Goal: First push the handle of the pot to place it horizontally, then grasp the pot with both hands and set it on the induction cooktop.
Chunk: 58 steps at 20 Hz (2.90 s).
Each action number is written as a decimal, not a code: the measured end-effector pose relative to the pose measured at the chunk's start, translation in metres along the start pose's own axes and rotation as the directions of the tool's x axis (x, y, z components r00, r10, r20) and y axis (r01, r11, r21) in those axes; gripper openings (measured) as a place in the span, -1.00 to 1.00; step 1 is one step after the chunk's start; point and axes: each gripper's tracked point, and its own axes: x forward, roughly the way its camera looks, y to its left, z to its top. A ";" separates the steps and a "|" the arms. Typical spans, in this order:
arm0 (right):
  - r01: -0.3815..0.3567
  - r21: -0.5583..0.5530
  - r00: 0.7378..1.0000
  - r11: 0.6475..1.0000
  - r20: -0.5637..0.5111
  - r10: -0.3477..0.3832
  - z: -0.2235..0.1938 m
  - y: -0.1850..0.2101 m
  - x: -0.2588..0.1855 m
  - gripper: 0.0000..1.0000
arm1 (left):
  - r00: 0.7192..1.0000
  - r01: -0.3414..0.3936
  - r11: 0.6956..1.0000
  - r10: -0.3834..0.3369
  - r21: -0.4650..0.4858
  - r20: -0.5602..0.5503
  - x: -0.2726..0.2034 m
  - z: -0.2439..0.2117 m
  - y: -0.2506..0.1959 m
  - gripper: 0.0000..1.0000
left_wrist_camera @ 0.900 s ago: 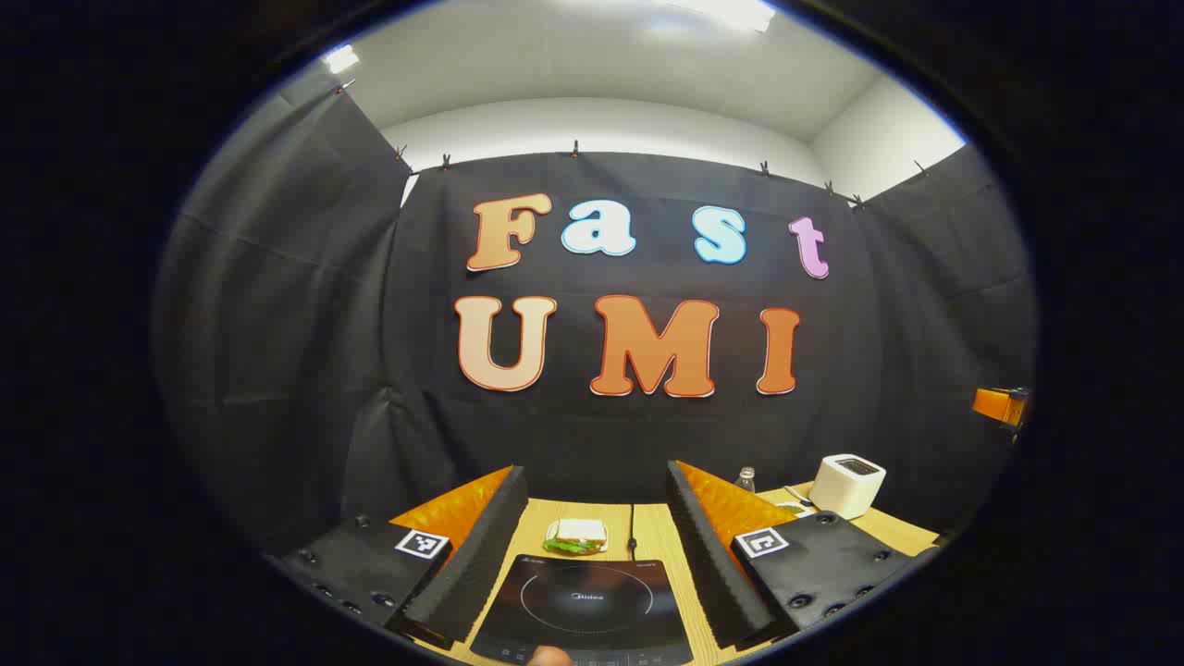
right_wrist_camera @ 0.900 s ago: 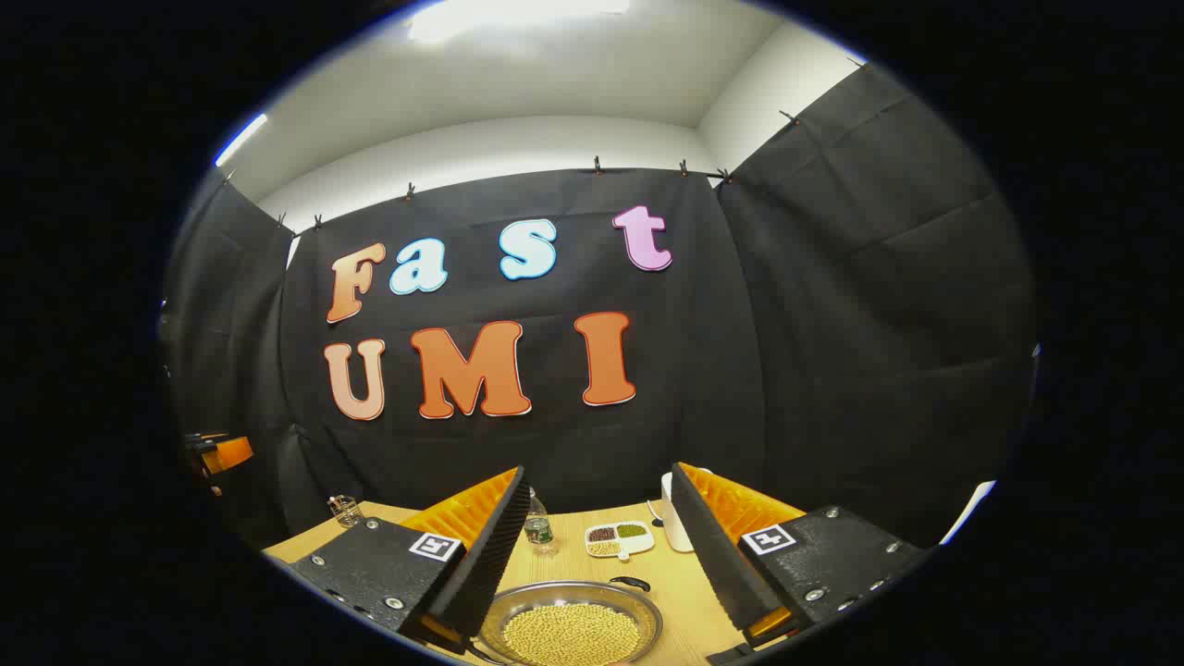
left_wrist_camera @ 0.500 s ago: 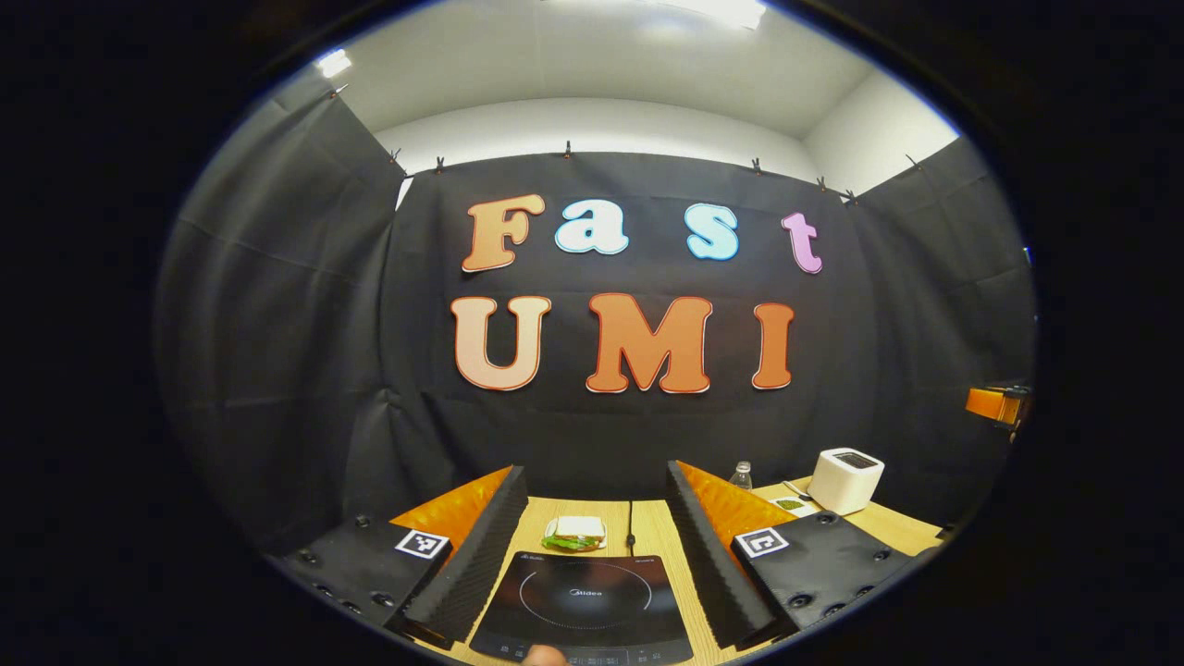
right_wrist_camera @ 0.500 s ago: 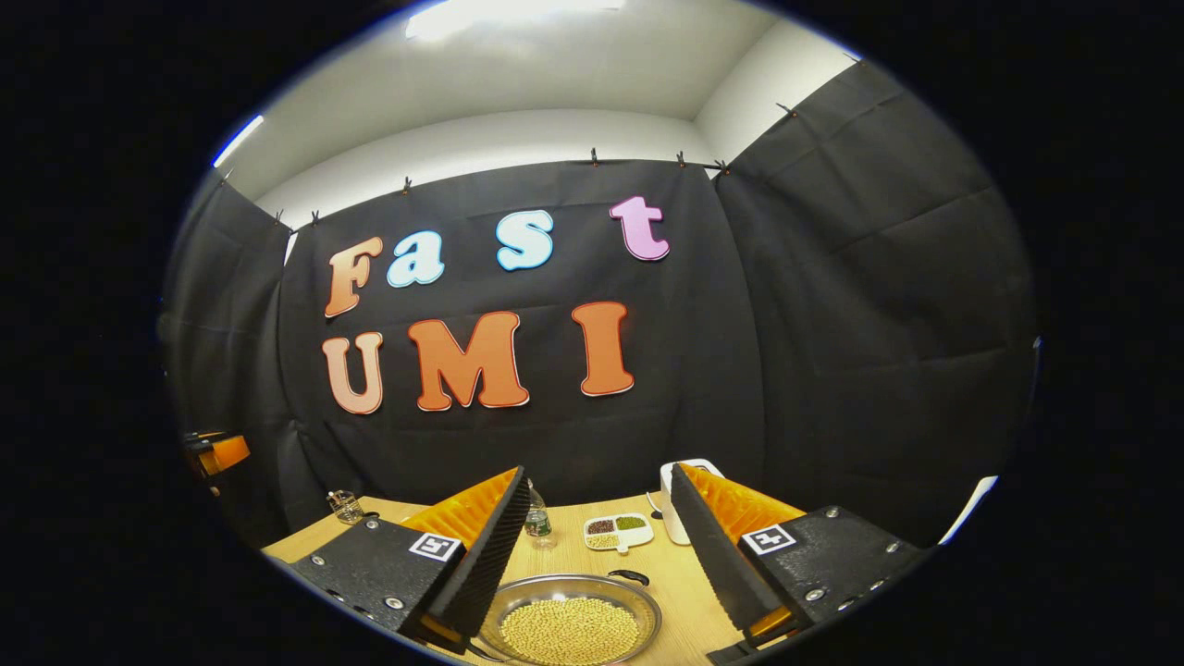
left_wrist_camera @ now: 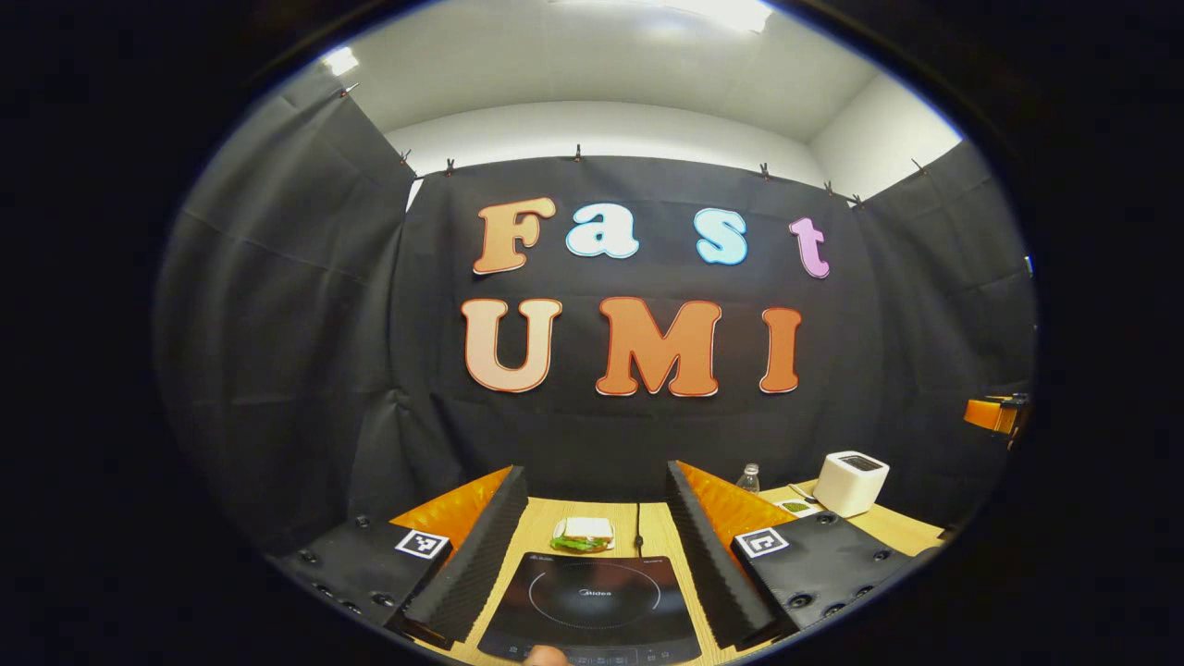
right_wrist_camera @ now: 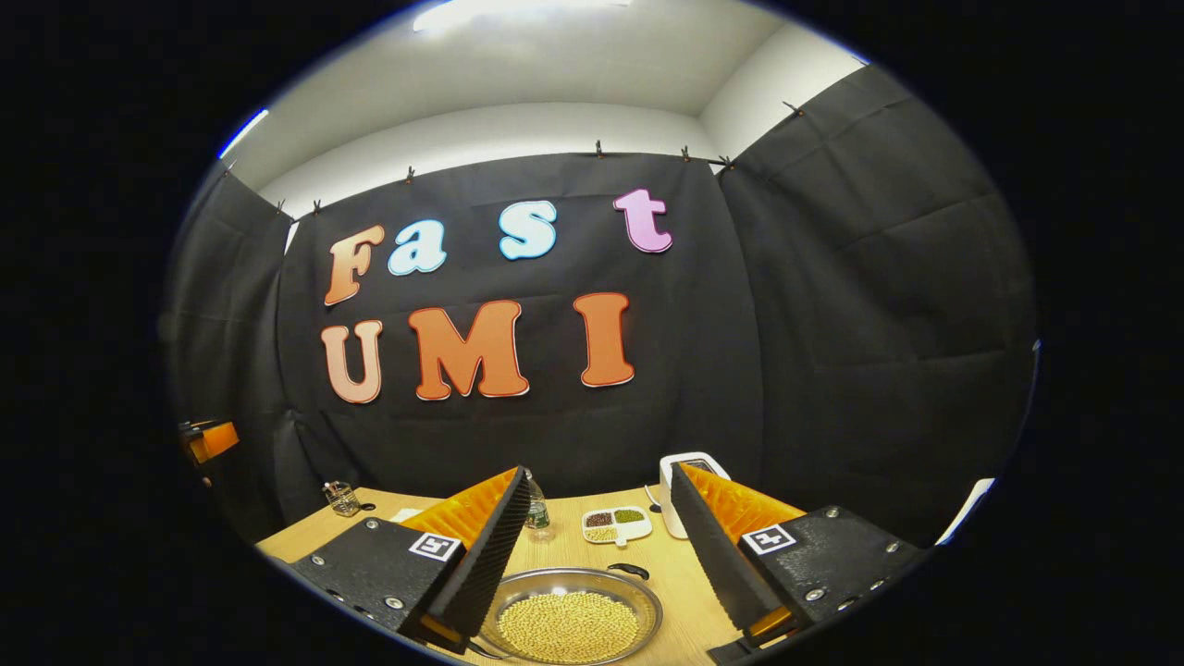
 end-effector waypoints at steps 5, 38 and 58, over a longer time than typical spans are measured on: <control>-0.008 -0.009 1.000 1.000 -0.011 0.008 -0.005 0.003 0.000 0.89 | 1.000 -0.002 1.000 0.002 -0.007 0.000 -0.004 0.002 0.003 0.94; -0.197 -0.081 0.904 0.977 -0.401 0.149 -0.216 0.035 -0.092 -1.00 | 0.999 0.000 1.000 -0.002 -0.025 -0.051 0.002 -0.027 0.008 0.94; -0.350 -0.040 0.717 0.936 -0.654 0.240 -0.333 0.099 -0.118 -1.00 | 0.995 -0.019 1.000 0.017 -0.018 -0.103 0.003 -0.051 0.024 0.94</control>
